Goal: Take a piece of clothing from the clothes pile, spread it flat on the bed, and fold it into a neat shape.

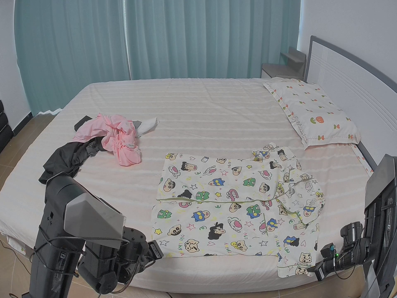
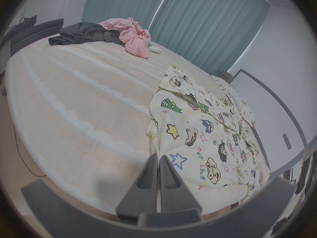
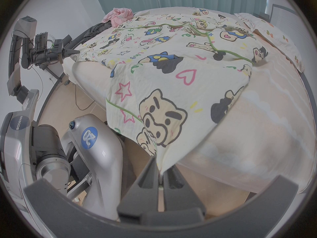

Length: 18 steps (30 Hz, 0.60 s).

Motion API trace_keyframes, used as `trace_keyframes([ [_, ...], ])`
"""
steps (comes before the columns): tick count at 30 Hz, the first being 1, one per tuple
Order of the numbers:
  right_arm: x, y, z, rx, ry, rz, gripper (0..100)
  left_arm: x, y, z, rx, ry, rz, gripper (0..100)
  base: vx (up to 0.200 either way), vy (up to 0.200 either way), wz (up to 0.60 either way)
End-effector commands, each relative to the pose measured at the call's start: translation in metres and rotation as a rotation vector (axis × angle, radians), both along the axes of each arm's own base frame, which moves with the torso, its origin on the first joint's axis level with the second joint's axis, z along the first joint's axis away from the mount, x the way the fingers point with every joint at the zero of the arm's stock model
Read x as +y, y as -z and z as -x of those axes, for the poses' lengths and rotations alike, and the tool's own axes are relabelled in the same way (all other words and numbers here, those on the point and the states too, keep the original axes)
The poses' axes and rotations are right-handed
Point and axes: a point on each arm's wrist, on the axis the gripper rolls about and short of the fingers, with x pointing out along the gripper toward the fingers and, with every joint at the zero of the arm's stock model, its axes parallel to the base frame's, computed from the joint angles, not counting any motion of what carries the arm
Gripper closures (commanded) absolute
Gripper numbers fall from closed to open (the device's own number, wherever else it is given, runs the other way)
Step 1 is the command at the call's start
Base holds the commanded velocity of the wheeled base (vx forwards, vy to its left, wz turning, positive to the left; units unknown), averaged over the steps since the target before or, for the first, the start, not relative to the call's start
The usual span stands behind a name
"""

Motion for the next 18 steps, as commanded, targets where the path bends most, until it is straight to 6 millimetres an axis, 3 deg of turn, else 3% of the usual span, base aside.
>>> trace_keyframes([
  [1, -0.006, -0.003, 0.006, 0.014, 0.030, -0.017, 100, 0.000, -0.005, 0.000, -0.016, 0.003, 0.010, 100, 0.000, 0.000, 0.00],
  [8, -0.016, -0.007, 0.015, 0.044, 0.025, -0.052, 100, 0.003, -0.009, 0.000, -0.024, 0.027, -0.014, 100, 0.000, 0.000, 0.00],
  [18, -0.015, -0.019, 0.028, 0.106, -0.018, -0.106, 100, 0.011, -0.008, 0.023, 0.044, 0.137, -0.120, 100, 0.000, 0.000, 0.00],
])
